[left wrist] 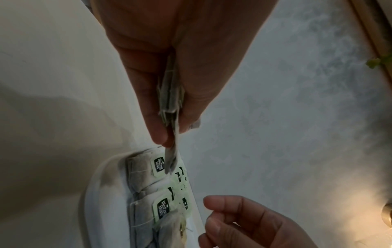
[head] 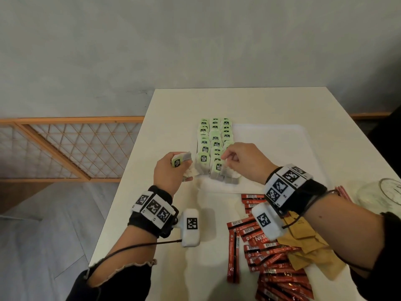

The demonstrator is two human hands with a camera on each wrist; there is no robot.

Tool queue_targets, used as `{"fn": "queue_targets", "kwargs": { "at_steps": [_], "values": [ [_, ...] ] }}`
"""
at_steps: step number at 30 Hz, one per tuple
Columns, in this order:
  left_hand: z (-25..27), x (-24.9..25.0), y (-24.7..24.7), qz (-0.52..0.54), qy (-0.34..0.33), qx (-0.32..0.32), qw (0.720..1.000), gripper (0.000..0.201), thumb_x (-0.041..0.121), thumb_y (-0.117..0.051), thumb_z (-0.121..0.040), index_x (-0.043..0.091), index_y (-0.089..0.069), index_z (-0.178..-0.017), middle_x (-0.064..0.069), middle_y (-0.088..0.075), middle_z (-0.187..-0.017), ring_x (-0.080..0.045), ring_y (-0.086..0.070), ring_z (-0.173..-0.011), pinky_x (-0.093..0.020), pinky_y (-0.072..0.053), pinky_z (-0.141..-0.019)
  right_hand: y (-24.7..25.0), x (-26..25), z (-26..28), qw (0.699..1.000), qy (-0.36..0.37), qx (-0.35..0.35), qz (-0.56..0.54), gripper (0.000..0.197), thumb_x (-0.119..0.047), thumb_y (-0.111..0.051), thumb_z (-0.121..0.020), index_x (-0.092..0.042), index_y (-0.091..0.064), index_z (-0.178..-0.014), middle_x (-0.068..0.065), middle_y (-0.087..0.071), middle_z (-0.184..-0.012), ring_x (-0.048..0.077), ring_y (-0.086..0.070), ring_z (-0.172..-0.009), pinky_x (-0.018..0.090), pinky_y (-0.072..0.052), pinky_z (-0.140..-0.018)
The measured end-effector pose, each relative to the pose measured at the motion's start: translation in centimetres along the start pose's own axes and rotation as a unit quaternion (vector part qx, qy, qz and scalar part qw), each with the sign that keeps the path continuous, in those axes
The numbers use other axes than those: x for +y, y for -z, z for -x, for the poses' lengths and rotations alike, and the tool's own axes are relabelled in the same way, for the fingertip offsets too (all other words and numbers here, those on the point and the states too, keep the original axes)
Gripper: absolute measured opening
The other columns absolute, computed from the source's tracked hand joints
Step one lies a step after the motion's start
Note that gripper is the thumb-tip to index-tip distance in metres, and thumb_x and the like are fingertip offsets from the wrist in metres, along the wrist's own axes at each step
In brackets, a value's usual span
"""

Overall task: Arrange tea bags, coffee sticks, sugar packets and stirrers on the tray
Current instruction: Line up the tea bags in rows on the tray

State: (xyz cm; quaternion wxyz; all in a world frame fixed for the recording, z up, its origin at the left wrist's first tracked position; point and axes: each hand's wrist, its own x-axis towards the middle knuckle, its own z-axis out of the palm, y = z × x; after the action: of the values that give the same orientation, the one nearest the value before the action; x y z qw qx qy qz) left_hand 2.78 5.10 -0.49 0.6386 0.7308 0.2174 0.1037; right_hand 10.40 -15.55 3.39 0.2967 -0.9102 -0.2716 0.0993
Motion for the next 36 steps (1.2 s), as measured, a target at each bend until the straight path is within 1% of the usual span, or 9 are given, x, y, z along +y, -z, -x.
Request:
{"fn": "queue_targets", "kwargs": {
  "at_steps": [4, 9, 11, 15, 21, 24, 29, 32, 36],
  "values": [
    [0.1, -0.5, -0.1, 0.0, 0.023, -0.024, 0.999, 0.017, 0.008, -0.069, -0.089, 0.008, -0.068, -0.106, -0.01, -0.067, -0.091, -0.021, -0.068, -0.075, -0.034, -0.061, -0.059, -0.2, 1.2, -0.5, 0.998, -0.03, -0.019, 0.057, 0.016, -0.013, -0.066, -0.085, -0.017, -0.067, -0.1, -0.001, -0.063, -0.1, 0.013, -0.059, -0.084, 0.031, -0.051, -0.081],
    [0.2, -0.8, -1.0, 0.041, 0.054, -0.045, 0.997, 0.015, 0.006, -0.068, -0.089, 0.007, -0.067, -0.104, -0.012, -0.068, -0.09, -0.023, -0.069, -0.074, -0.033, -0.06, -0.059, -1.1, 2.1, -0.7, 0.969, -0.148, -0.063, 0.189, 0.055, -0.053, -0.073, -0.075, -0.016, -0.053, -0.111, 0.0, -0.06, -0.104, 0.022, -0.059, -0.093, 0.032, -0.045, -0.072],
    [0.3, -0.7, -1.4, 0.062, 0.071, -0.063, 0.994, 0.015, 0.005, -0.068, -0.089, 0.007, -0.066, -0.104, -0.013, -0.069, -0.09, -0.022, -0.07, -0.074, -0.032, -0.06, -0.06, -1.4, 2.4, -0.8, 0.965, -0.164, -0.068, 0.191, 0.057, -0.054, -0.073, -0.075, -0.014, -0.051, -0.111, 0.002, -0.061, -0.102, 0.023, -0.06, -0.092, 0.032, -0.045, -0.07],
    [0.2, -0.7, -1.8, 0.089, 0.107, -0.093, 0.986, 0.024, 0.005, -0.07, -0.087, 0.0, -0.065, -0.111, -0.018, -0.07, -0.096, -0.021, -0.07, -0.072, -0.033, -0.061, -0.064, -1.5, 3.2, -1.0, 0.977, -0.169, -0.06, 0.113, 0.041, -0.037, -0.078, -0.077, -0.012, -0.059, -0.105, 0.005, -0.065, -0.101, 0.024, -0.061, -0.091, 0.035, -0.051, -0.078],
    [0.0, -0.5, -1.6, 0.084, 0.15, -0.119, 0.978, 0.017, 0.006, -0.068, -0.089, 0.0, -0.066, -0.104, -0.018, -0.071, -0.094, -0.023, -0.071, -0.073, -0.031, -0.061, -0.061, -0.1, 3.4, -0.8, 0.99, -0.126, -0.012, 0.056, 0.022, -0.026, -0.083, -0.072, -0.017, -0.064, -0.076, -0.008, -0.06, -0.07, 0.019, -0.064, -0.077, 0.029, -0.048, -0.07],
    [-0.2, -0.2, -1.3, 0.074, 0.149, -0.111, 0.98, 0.018, 0.006, -0.067, -0.089, -0.001, -0.065, -0.106, -0.016, -0.07, -0.091, -0.023, -0.07, -0.073, -0.031, -0.06, -0.06, 0.9, 2.8, -0.3, 0.999, -0.034, 0.023, 0.026, 0.022, -0.017, -0.084, -0.07, -0.016, -0.062, -0.068, -0.006, -0.064, -0.069, 0.016, -0.063, -0.071, 0.036, -0.053, -0.072],
    [0.0, 0.8, -1.0, 0.025, 0.11, -0.153, 0.982, 0.017, 0.011, -0.068, -0.089, 0.009, -0.066, -0.106, -0.013, -0.067, -0.094, -0.021, -0.069, -0.079, -0.033, -0.061, -0.062, 1.5, 0.5, 0.6, 0.985, 0.149, 0.015, -0.082, 0.013, 0.001, -0.078, -0.073, -0.008, -0.068, -0.073, 0.0, -0.068, -0.077, 0.008, -0.067, -0.069, 0.024, -0.055, -0.069],
    [0.9, 1.4, -1.4, 0.033, 0.122, -0.209, 0.97, 0.025, 0.013, -0.067, -0.09, 0.01, -0.065, -0.115, -0.011, -0.069, -0.095, -0.022, -0.067, -0.08, -0.031, -0.06, -0.062, 1.0, -0.3, 0.7, 0.979, 0.185, 0.03, -0.079, 0.016, 0.006, -0.071, -0.074, -0.01, -0.069, -0.076, 0.0, -0.068, -0.078, 0.007, -0.065, -0.07, 0.022, -0.054, -0.068],
    [1.6, 1.7, -1.5, 0.111, 0.181, -0.213, 0.954, 0.014, 0.014, -0.063, -0.093, 0.011, -0.067, -0.107, -0.004, -0.073, -0.087, -0.019, -0.068, -0.078, -0.027, -0.06, -0.062, 0.2, -0.3, 0.6, 0.98, 0.182, 0.053, -0.063, 0.016, 0.006, -0.068, -0.074, -0.01, -0.068, -0.076, -0.001, -0.067, -0.077, 0.014, -0.065, -0.07, 0.034, -0.055, -0.068]
  ]
}}
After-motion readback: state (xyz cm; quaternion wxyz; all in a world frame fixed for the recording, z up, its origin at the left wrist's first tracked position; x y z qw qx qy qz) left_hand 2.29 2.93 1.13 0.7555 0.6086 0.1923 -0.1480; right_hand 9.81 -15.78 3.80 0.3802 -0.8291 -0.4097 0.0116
